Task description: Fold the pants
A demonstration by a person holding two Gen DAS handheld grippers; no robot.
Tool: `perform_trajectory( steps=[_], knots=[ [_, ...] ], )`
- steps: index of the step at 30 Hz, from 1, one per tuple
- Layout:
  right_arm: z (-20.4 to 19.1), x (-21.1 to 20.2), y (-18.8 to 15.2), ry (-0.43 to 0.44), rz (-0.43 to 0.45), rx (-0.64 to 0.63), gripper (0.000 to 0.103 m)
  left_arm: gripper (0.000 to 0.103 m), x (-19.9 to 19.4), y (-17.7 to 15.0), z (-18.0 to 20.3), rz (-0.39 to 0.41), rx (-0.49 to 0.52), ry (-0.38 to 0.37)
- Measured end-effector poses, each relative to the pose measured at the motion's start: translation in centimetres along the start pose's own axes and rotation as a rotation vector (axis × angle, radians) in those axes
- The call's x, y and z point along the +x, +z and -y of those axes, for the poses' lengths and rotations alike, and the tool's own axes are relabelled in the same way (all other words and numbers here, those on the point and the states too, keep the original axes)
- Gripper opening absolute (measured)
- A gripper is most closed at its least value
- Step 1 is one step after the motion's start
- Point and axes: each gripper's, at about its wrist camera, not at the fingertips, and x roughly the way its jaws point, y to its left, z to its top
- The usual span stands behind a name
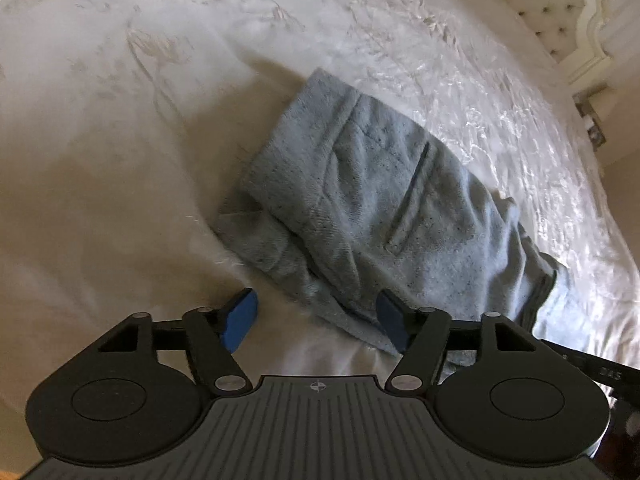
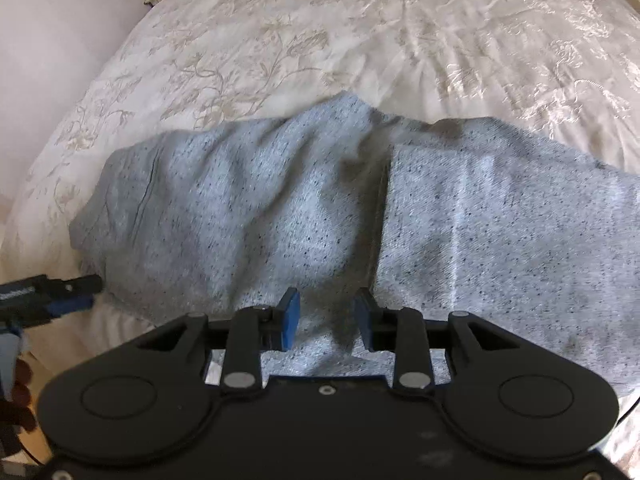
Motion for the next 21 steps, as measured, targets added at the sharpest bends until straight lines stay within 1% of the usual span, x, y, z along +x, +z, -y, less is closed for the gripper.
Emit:
perform_trajectory(
  steps=[2, 4, 7, 9, 13, 15, 16, 18, 19, 20, 21],
  knots=[
    [0.0, 0.0, 0.1, -0.003, 0.008, -0.001, 0.033, 0.069, 0.5, 0.2, -0.1, 0.008, -0.022, -0.013],
    [0.0, -0.2, 0.1, -0.003, 0.013, 0.000, 0.034, 0.070, 1.0, 0.5, -0.3, 0.022, -0.055, -0.045],
    [-0.4, 0.5, 0.3, -0.007, 0.002, -0.002, 0.035, 0.077, 1.9, 1.0, -0.8, 0.043, -0.113, -0.088],
    [-0.6, 0.4, 0.4, -0.012, -0.003, -0.004, 0.035, 0.078, 2.5, 1.2, -1.0, 0.057, -0.151, -0.108],
    [-0.5, -0.1, 0.6, -0.012, 0.011, 0.021, 0.035, 0.080, 3.7, 1.4, -0.4, 0.078, -0.167, -0.107],
    [0.0, -0.8, 0.8, -0.012, 0.032, 0.065, 0.035, 0.080, 4.1, 1.5, 0.0, 0.078, -0.169, -0.086],
    [0.3, -1.2, 0.8, -0.013, 0.042, 0.084, 0.035, 0.080, 4.2, 1.5, 0.1, 0.080, -0.185, -0.075],
    [1.2, -2.0, 0.9, -0.018, 0.068, 0.137, 0.035, 0.077, 4.1, 1.6, 0.0, 0.087, -0.242, -0.067],
    [1.9, -2.5, 0.8, -0.021, 0.082, 0.172, 0.035, 0.070, 4.1, 1.7, -0.2, 0.084, -0.266, -0.063],
    [2.4, -3.0, 0.7, -0.025, 0.095, 0.202, 0.035, 0.056, 4.0, 1.8, -0.4, 0.077, -0.280, -0.068],
    [2.9, -3.3, 0.7, -0.030, 0.106, 0.225, 0.035, 0.046, 4.0, 1.8, -0.6, 0.073, -0.289, -0.073]
  ],
)
